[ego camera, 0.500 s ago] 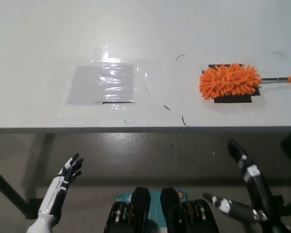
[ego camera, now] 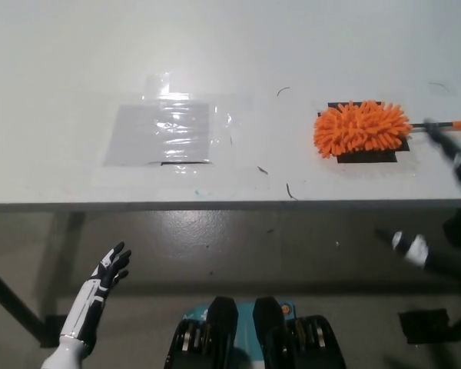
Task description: The robot uses it right hand to pick up an extended orange duster kept in the middle of the desk and presses its handle against the desk to collapse it
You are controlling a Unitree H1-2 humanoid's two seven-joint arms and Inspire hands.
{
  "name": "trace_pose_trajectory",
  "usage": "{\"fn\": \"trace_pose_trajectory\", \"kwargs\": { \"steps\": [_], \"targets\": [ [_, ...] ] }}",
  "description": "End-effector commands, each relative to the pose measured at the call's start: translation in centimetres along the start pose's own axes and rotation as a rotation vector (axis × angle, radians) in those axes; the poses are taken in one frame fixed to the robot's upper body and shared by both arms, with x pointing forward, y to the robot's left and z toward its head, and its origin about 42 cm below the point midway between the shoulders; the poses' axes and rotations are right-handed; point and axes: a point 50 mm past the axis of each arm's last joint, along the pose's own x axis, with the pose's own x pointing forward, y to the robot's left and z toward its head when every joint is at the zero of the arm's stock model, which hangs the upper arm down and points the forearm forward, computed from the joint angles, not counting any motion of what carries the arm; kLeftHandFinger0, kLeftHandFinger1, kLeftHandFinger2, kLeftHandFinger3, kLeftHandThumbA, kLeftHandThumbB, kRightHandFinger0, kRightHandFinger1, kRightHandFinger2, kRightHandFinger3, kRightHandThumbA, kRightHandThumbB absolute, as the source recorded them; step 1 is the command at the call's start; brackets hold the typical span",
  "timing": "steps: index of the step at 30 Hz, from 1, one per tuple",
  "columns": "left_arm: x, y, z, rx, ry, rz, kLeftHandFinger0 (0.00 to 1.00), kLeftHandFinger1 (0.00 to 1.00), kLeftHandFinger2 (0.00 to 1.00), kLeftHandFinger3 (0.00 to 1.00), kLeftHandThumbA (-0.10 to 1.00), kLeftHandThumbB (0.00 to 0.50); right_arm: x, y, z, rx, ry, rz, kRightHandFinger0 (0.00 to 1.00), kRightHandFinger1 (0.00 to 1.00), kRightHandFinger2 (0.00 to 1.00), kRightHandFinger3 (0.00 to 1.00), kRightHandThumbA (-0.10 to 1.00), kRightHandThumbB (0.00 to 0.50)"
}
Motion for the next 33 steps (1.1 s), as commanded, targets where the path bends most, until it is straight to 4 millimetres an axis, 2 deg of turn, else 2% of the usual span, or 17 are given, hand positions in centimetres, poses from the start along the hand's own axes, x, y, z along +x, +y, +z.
{"fn": "trace_pose_trajectory", "kwargs": {
  "steps": [1,5,6,7,10,13,14,15,18,19,20,21,23,25,28,30,33],
  "targets": [
    [0.9,0.6,1.4,0.001,-0.089,-0.001,1.00,1.00,1.00,1.00,1.00,0.294,3.1,-3.0,2.2,-0.055,0.037,0.059,1.00,1.00,1.00,1.00,0.89,0.293],
    [0.9,0.6,1.4,0.001,-0.089,-0.001,1.00,1.00,1.00,1.00,1.00,0.294,3.2,-3.0,2.3,-0.053,0.047,0.062,1.00,1.00,1.00,1.00,0.89,0.295],
    [1.1,0.7,1.5,-0.002,-0.092,-0.002,1.00,1.00,1.00,1.00,1.00,0.286,7.6,-5.0,1.5,-0.125,0.078,0.142,1.00,1.00,1.00,1.00,0.89,0.319],
    [1.4,0.9,1.5,-0.006,-0.094,-0.001,1.00,1.00,1.00,1.00,1.00,0.295,16.0,-9.5,1.3,-0.240,0.166,0.243,1.00,1.00,1.00,1.00,0.87,0.330],
    [1.4,0.8,1.4,-0.011,-0.090,-0.002,1.00,1.00,1.00,1.00,1.00,0.299,18.9,-10.2,0.0,-0.268,0.232,0.311,1.00,1.00,1.00,1.00,0.92,0.350],
    [1.4,0.8,1.4,-0.011,-0.090,-0.002,1.00,1.00,1.00,1.00,1.00,0.300,19.1,-10.2,0.0,-0.268,0.236,0.317,1.00,1.00,1.00,1.00,0.93,0.354],
    [1.0,0.7,1.2,-0.005,-0.083,0.001,1.00,1.00,1.00,1.00,1.00,0.286,21.6,-9.8,-1.4,-0.300,0.284,0.371,1.00,1.00,1.00,1.00,0.92,0.334],
    [0.9,0.7,1.2,0.003,-0.082,0.000,1.00,1.00,1.00,1.00,1.00,0.278,22.6,-9.5,-1.8,-0.317,0.315,0.393,1.00,1.00,1.00,1.00,0.91,0.312],
    [0.9,0.7,1.2,0.003,-0.082,0.000,1.00,1.00,1.00,1.00,1.00,0.278,22.8,-9.5,-1.9,-0.318,0.319,0.399,1.00,1.00,1.00,1.00,0.90,0.311],
    [0.7,0.7,1.1,-0.003,-0.079,0.000,1.00,1.00,1.00,1.00,1.00,0.290,25.0,-8.6,-3.9,-0.326,0.395,0.445,1.00,1.00,1.00,1.00,0.90,0.327],
    [0.7,0.6,1.1,-0.007,-0.078,-0.001,1.00,1.00,1.00,1.00,1.00,0.294,26.5,-8.0,-5.3,-0.348,0.449,0.480,1.00,1.00,1.00,1.00,0.90,0.357],
    [0.8,0.7,1.1,-0.008,-0.079,-0.001,1.00,1.00,1.00,1.00,1.00,0.295,27.4,-7.6,-6.1,-0.375,0.482,0.500,1.00,1.00,1.00,1.00,0.90,0.366],
    [0.8,0.7,1.1,-0.008,-0.079,-0.001,1.00,1.00,1.00,1.00,1.00,0.296,27.5,-7.7,-6.1,-0.376,0.484,0.503,1.00,1.00,1.00,1.00,0.90,0.369],
    [0.5,0.6,1.0,-0.016,-0.077,-0.004,1.00,1.00,1.00,1.00,1.00,0.296,29.0,-6.7,-7.8,-0.429,0.565,0.547,1.00,1.00,1.00,1.00,0.94,0.407],
    [0.6,0.5,1.0,-0.020,-0.078,-0.003,1.00,1.00,1.00,1.00,1.00,0.296,29.4,-6.7,-8.0,-0.439,0.573,0.556,1.00,1.00,1.00,1.00,0.95,0.408],
    [0.9,0.7,1.2,-0.004,-0.082,-0.001,1.00,1.00,1.00,1.00,1.00,0.285,31.0,-5.7,-9.0,-0.514,0.647,0.598,1.00,1.00,1.00,1.00,0.96,0.440],
    [0.7,0.8,1.1,-0.005,-0.078,-0.005,1.00,1.00,1.00,1.00,1.00,0.296,31.3,-5.3,-9.6,-0.556,0.676,0.630,1.00,1.00,1.00,1.00,0.99,0.432]
  ]
}}
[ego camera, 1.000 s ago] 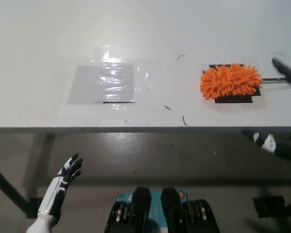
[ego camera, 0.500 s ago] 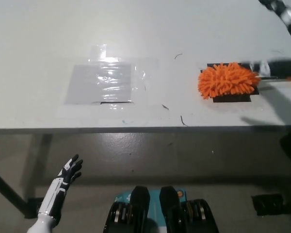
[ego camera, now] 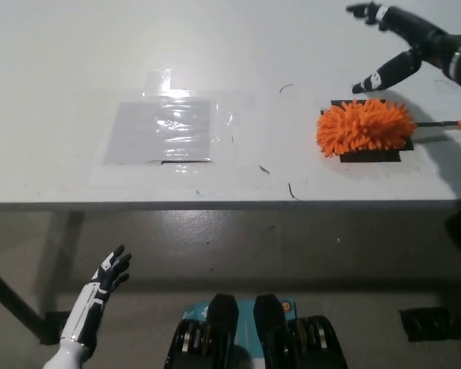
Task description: The robot uses it right hand to pick up an extended orange duster kept in the middle of the desk and presses its handle against the desk to collapse it
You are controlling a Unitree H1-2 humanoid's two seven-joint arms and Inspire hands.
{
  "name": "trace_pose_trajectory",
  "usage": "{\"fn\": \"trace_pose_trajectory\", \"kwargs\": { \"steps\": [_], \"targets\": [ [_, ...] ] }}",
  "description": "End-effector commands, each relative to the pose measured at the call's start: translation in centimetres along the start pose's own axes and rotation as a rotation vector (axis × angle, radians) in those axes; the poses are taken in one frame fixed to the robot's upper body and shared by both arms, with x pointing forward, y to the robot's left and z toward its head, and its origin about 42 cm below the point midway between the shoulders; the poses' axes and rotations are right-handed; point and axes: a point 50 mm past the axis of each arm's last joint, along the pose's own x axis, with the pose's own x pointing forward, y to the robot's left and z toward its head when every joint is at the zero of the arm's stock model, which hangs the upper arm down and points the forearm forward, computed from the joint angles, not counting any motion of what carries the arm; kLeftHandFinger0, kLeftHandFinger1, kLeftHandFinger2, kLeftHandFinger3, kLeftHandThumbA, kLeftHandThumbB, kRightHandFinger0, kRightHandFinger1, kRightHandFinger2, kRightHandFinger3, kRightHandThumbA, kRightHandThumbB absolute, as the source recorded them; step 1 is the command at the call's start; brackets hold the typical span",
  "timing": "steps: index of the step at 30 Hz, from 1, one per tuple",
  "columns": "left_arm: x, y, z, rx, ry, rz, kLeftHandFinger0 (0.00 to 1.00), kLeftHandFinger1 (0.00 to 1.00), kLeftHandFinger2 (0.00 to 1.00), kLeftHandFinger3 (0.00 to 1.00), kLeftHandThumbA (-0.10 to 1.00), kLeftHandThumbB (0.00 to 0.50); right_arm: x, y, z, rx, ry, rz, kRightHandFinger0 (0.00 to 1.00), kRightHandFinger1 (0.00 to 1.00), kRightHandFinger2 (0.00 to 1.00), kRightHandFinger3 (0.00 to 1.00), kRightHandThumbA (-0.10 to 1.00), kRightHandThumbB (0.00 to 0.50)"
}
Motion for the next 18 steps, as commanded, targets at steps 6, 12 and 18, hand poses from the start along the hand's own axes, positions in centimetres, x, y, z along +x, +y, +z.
{"fn": "trace_pose_trajectory", "kwargs": {
  "steps": [6,12,18],
  "targets": [
    [1.0,0.8,1.3,-0.004,-0.088,-0.006,1.00,1.00,1.00,1.00,1.00,0.303,2.4,-5.4,5.0,-0.289,0.141,0.043,1.00,1.00,1.00,1.00,1.00,0.399],
    [0.8,0.9,1.2,-0.012,-0.084,-0.006,1.00,1.00,1.00,1.00,1.00,0.303,3.1,-4.5,4.6,-0.321,0.201,0.069,1.00,1.00,1.00,1.00,1.00,0.417],
    [1.0,0.9,1.4,-0.005,-0.089,-0.011,1.00,1.00,1.00,1.00,1.00,0.312,3.2,-4.2,4.5,-0.365,0.205,0.111,1.00,1.00,1.00,1.00,1.00,0.409]
  ]
}}
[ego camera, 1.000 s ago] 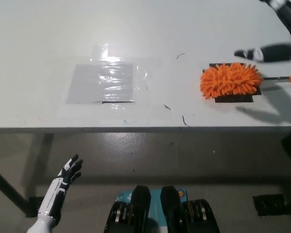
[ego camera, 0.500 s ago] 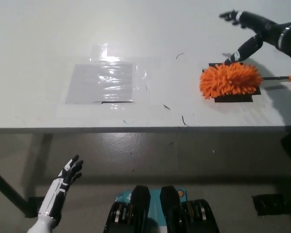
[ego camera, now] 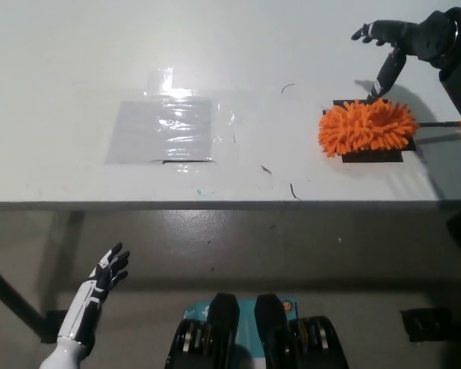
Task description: The robot uses it right hand to pick up an extended orange duster kept in the middle of the desk and presses its handle against the desk to collapse it
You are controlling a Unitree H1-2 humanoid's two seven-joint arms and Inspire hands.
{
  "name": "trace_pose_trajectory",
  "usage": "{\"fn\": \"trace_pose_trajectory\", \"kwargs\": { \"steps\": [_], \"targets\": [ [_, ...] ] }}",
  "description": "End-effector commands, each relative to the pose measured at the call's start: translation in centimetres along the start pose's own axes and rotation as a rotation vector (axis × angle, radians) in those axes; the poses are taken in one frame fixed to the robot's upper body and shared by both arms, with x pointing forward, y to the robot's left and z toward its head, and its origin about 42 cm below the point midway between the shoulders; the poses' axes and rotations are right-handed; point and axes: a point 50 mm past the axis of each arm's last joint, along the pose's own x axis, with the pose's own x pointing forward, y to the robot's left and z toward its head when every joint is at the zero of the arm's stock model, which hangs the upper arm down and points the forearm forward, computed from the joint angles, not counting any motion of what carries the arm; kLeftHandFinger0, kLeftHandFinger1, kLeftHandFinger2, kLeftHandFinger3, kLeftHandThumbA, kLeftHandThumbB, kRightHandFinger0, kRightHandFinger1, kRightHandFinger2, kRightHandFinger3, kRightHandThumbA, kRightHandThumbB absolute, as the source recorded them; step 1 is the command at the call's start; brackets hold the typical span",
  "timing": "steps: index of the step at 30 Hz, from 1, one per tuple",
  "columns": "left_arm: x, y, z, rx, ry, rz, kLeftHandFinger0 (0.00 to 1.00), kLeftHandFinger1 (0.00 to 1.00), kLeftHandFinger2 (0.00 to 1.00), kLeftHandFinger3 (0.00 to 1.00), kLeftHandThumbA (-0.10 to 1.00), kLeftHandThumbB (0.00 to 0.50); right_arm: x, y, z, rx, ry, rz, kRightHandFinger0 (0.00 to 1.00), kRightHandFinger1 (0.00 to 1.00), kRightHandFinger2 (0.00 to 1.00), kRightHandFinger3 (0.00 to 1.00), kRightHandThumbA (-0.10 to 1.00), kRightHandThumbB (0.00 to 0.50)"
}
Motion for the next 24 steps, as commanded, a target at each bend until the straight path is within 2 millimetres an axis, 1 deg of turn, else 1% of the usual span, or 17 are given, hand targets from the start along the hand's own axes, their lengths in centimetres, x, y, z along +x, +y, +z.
{"fn": "trace_pose_trajectory", "kwargs": {
  "steps": [1,5,6,9,10,11,14,15,17,18,19,20,23,24],
  "targets": [
    [0.7,0.5,1.1,0.007,-0.071,-0.008,1.00,1.00,1.00,1.00,1.00,0.314,-1.4,-3.8,2.1,-0.106,-0.028,-0.041,1.00,1.00,1.00,1.00,1.00,0.412],
    [0.7,0.5,1.1,0.007,-0.071,-0.009,1.00,1.00,1.00,1.00,1.00,0.316,-1.4,-3.8,2.1,-0.109,-0.027,-0.040,1.00,1.00,1.00,1.00,1.00,0.416],
    [0.9,0.5,1.1,0.008,-0.072,-0.007,1.00,1.00,1.00,1.00,1.00,0.297,-1.3,-3.7,2.4,-0.128,-0.025,-0.035,1.00,1.00,1.00,1.00,1.00,0.415],
    [0.9,0.6,1.1,0.008,-0.072,-0.006,1.00,1.00,1.00,1.00,1.00,0.295,-1.3,-3.7,2.5,-0.138,-0.024,-0.033,1.00,1.00,1.00,1.00,1.00,0.416],
    [1.4,0.8,1.4,0.006,-0.081,-0.002,1.00,1.00,1.00,1.00,1.00,0.301,-1.3,-3.8,3.3,-0.150,-0.027,-0.026,1.00,1.00,1.00,1.00,1.00,0.407],
    [1.5,0.8,1.4,0.005,-0.084,-0.004,1.00,1.00,1.00,1.00,1.00,0.301,-1.3,-3.8,3.4,-0.162,-0.023,-0.025,1.00,1.00,1.00,1.00,1.00,0.408],
    [1.6,0.8,1.6,0.011,-0.088,-0.003,1.00,1.00,1.00,1.00,1.00,0.297,-1.2,-3.8,3.6,-0.168,-0.027,-0.022,1.00,1.00,1.00,1.00,1.00,0.399],
    [1.6,0.8,1.6,0.006,-0.089,-0.006,1.00,1.00,1.00,1.00,1.00,0.292,-1.1,-3.3,3.7,-0.190,-0.033,-0.001,1.00,1.00,1.00,1.00,1.00,0.387],
    [1.6,0.8,1.6,0.006,-0.089,-0.006,1.00,1.00,1.00,1.00,1.00,0.292,-1.1,-3.3,3.7,-0.190,-0.033,-0.001,1.00,1.00,1.00,1.00,1.00,0.387],
    [1.9,0.9,1.7,0.009,-0.093,-0.008,1.00,1.00,1.00,1.00,1.00,0.300,-1.0,-3.1,3.6,-0.159,-0.032,0.006,1.00,1.00,1.00,1.00,1.00,0.419],
    [1.9,1.0,1.7,0.009,-0.093,-0.008,1.00,1.00,1.00,1.00,1.00,0.300,-1.0,-3.1,3.6,-0.155,-0.033,0.007,1.00,1.00,1.00,1.00,1.00,0.422],
    [1.9,1.0,1.7,0.009,-0.094,-0.008,1.00,1.00,1.00,1.00,1.00,0.300,-0.9,-3.1,3.6,-0.161,-0.035,0.009,1.00,1.00,1.00,1.00,1.00,0.408],
    [1.9,1.0,1.8,0.009,-0.095,-0.007,1.00,1.00,1.00,1.00,1.00,0.300,-0.9,-3.0,3.7,-0.170,-0.038,0.012,1.00,1.00,1.00,1.00,1.00,0.404],
    [1.9,1.0,1.8,0.008,-0.096,-0.008,1.00,1.00,1.00,1.00,1.00,0.289,-0.8,-2.7,3.7,-0.173,-0.039,0.015,1.00,1.00,1.00,1.00,1.00,0.400]
  ]
}}
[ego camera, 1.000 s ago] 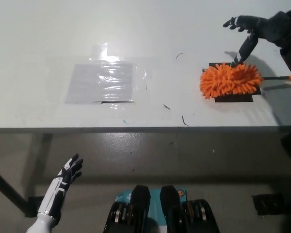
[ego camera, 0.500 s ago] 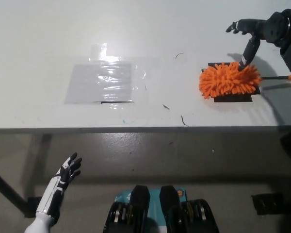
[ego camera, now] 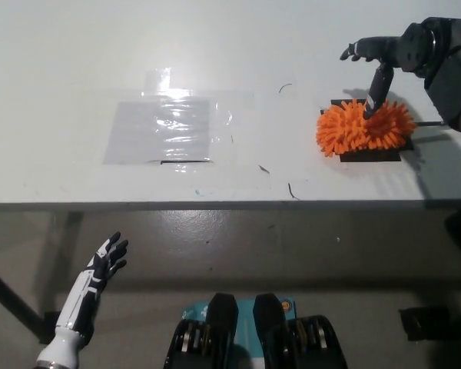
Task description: The robot uses it right hand to pick up an extended orange duster kept in the middle of the desk and presses its handle against the desk to collapse it
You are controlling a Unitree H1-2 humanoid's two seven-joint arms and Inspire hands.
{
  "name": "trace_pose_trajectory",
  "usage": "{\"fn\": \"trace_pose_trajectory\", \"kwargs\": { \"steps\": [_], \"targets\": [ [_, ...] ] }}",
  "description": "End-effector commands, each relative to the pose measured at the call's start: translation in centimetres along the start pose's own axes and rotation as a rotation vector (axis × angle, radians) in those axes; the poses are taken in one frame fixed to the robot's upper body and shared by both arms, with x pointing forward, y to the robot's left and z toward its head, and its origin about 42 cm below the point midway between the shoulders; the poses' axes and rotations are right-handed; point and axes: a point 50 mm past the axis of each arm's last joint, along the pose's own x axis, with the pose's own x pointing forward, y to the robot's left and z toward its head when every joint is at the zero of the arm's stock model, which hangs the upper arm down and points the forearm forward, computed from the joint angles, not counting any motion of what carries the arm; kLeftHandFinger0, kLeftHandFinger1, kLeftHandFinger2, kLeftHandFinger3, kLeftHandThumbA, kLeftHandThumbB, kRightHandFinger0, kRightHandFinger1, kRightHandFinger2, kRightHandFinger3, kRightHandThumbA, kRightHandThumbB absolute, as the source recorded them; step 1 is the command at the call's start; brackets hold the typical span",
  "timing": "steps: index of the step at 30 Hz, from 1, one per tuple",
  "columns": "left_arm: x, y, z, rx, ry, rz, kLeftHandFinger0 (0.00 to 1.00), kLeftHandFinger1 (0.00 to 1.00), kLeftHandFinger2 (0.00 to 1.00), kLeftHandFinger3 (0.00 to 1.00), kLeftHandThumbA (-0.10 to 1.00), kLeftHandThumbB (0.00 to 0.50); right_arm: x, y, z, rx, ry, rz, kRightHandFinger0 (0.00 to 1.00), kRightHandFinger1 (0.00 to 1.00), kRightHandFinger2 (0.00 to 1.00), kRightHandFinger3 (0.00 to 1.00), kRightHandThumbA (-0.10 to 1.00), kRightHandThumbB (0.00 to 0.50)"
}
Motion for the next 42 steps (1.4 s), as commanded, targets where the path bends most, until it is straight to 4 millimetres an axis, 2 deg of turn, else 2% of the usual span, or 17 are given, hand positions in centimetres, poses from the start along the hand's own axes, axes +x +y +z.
{"fn": "trace_pose_trajectory", "kwargs": {
  "steps": [1,3,6,8,10,13,16,18,20,24,30,31,34,35,36,41,42],
  "targets": [
    [0.7,0.6,1.0,0.006,-0.067,-0.011,1.00,1.00,1.00,1.00,1.00,0.287,-1.5,-3.4,1.5,-0.052,-0.041,-0.055,1.00,1.00,1.00,1.00,1.00,0.390],
    [0.6,0.6,1.0,0.004,-0.067,-0.011,1.00,1.00,1.00,1.00,1.00,0.287,-1.4,-3.3,1.5,-0.054,-0.043,-0.052,1.00,1.00,1.00,1.00,1.00,0.386],
    [0.6,0.7,0.9,-0.007,-0.065,-0.011,1.00,1.00,1.00,1.00,1.00,0.285,-0.9,-2.4,1.6,0.013,-0.031,-0.042,1.00,1.00,1.00,1.00,0.97,0.420],
    [0.5,0.7,0.9,-0.009,-0.064,-0.013,1.00,1.00,1.00,1.00,1.00,0.286,-0.6,-1.9,1.5,0.007,-0.029,-0.040,1.00,1.00,1.00,1.00,0.96,0.399],
    [0.3,0.9,0.9,-0.010,-0.065,-0.012,1.00,1.00,1.00,1.00,1.00,0.289,0.0,-0.6,1.5,-0.004,-0.016,-0.017,1.00,1.00,1.00,1.00,0.98,0.410],
    [0.3,1.0,1.0,-0.002,-0.067,-0.014,1.00,1.00,1.00,1.00,1.00,0.288,0.3,0.1,1.5,-0.029,0.002,-0.009,1.00,1.00,1.00,1.00,1.00,0.406],
    [0.3,1.2,1.1,-0.018,-0.073,-0.007,1.00,1.00,1.00,1.00,1.00,0.286,0.8,1.3,1.4,0.014,0.008,0.013,1.00,1.00,1.00,1.00,0.94,0.387],
    [0.4,1.2,1.2,-0.019,-0.078,-0.007,1.00,1.00,1.00,1.00,1.00,0.277,1.0,1.9,0.9,0.047,0.018,0.020,1.00,1.00,1.00,1.00,0.90,0.402],
    [0.4,1.2,1.2,-0.014,-0.077,-0.012,1.00,1.00,1.00,1.00,1.00,0.292,1.2,2.3,0.7,0.021,0.025,0.026,1.00,1.00,1.00,1.00,0.93,0.393],
    [0.1,1.3,1.1,-0.021,-0.075,-0.006,1.00,1.00,1.00,1.00,1.00,0.292,1.7,3.7,0.7,-0.038,0.048,0.043,1.00,1.00,1.00,1.00,0.99,0.419],
    [0.0,1.5,1.1,-0.022,-0.076,-0.003,1.00,1.00,1.00,1.00,1.00,0.297,2.0,4.4,0.6,-0.029,0.063,0.045,1.00,1.00,1.00,1.00,0.95,0.408],
    [-0.1,1.7,1.1,-0.019,-0.076,-0.001,1.00,1.00,1.00,1.00,1.00,0.298,2.3,5.5,-0.1,-0.029,0.109,0.046,1.00,1.00,1.00,1.00,0.90,0.405],
    [0.0,1.7,1.2,-0.024,-0.080,-0.004,1.00,1.00,1.00,1.00,1.00,0.284,2.5,6.5,-1.1,-0.058,0.163,0.045,1.00,1.00,1.00,1.00,0.87,0.409],
    [0.1,1.7,1.2,-0.025,-0.080,-0.001,1.00,1.00,1.00,1.00,1.00,0.286,2.5,6.6,-1.2,-0.066,0.168,0.040,1.00,1.00,1.00,1.00,0.84,0.380],
    [0.1,1.7,1.2,-0.025,-0.081,0.000,1.00,1.00,1.00,1.00,1.00,0.289,2.6,6.9,-1.5,-0.085,0.174,0.037,1.00,1.00,1.00,1.00,0.86,0.409],
    [0.1,1.8,1.3,-0.011,-0.079,-0.001,1.00,1.00,1.00,1.00,1.00,0.300,2.6,7.1,-1.8,-0.087,0.178,0.032,1.00,1.00,1.00,1.00,0.84,0.402],
    [0.4,1.7,1.4,-0.021,-0.088,-0.004,1.00,1.00,1.00,1.00,1.00,0.276,2.8,7.3,-1.9,-0.097,0.171,-0.091,1.00,1.00,1.00,1.00,0.46,0.383]
  ]
}}
